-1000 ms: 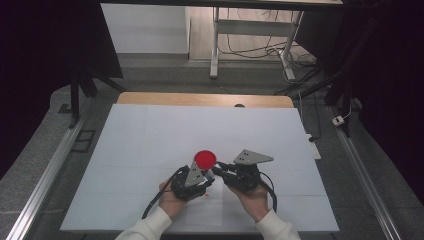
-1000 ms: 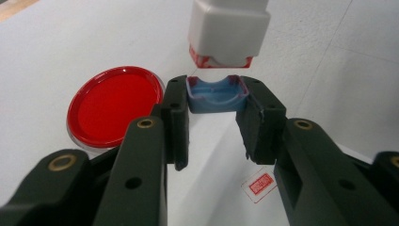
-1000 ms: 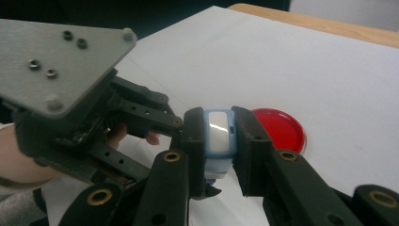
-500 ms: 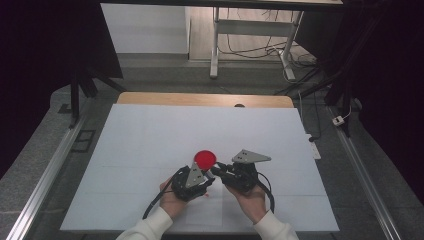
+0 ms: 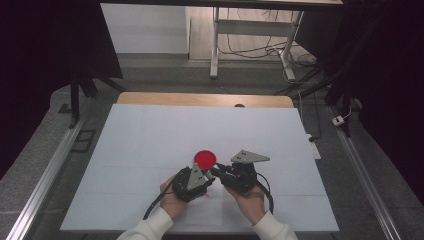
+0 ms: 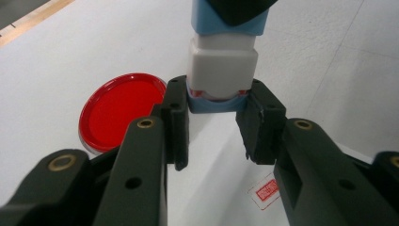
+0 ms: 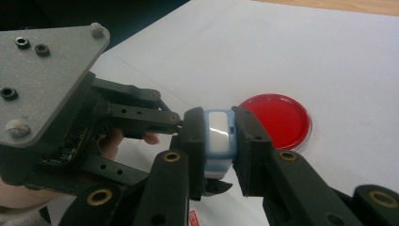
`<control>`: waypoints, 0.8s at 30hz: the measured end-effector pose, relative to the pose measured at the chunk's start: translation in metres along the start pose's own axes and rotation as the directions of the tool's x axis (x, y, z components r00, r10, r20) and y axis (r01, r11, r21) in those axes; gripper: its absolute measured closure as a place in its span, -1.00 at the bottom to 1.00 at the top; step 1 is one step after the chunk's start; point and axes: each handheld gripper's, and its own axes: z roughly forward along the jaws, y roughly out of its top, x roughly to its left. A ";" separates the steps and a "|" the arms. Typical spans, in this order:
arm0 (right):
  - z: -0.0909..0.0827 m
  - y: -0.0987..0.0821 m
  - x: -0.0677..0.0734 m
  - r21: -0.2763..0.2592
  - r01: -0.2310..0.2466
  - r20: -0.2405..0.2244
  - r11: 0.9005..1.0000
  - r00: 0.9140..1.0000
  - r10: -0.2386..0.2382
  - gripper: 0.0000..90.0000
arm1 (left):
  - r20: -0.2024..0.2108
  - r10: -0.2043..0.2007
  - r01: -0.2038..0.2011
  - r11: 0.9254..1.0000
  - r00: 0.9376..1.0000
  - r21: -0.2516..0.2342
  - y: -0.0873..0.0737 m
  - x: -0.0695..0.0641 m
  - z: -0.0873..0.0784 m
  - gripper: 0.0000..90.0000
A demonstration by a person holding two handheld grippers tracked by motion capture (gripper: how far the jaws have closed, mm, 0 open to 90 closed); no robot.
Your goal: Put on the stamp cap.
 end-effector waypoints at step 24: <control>0.001 0.000 0.000 0.016 -0.024 -0.011 1.000 1.000 0.025 0.68 | -0.031 0.040 -0.041 0.999 0.999 -0.022 0.000 -0.005 -0.002 0.45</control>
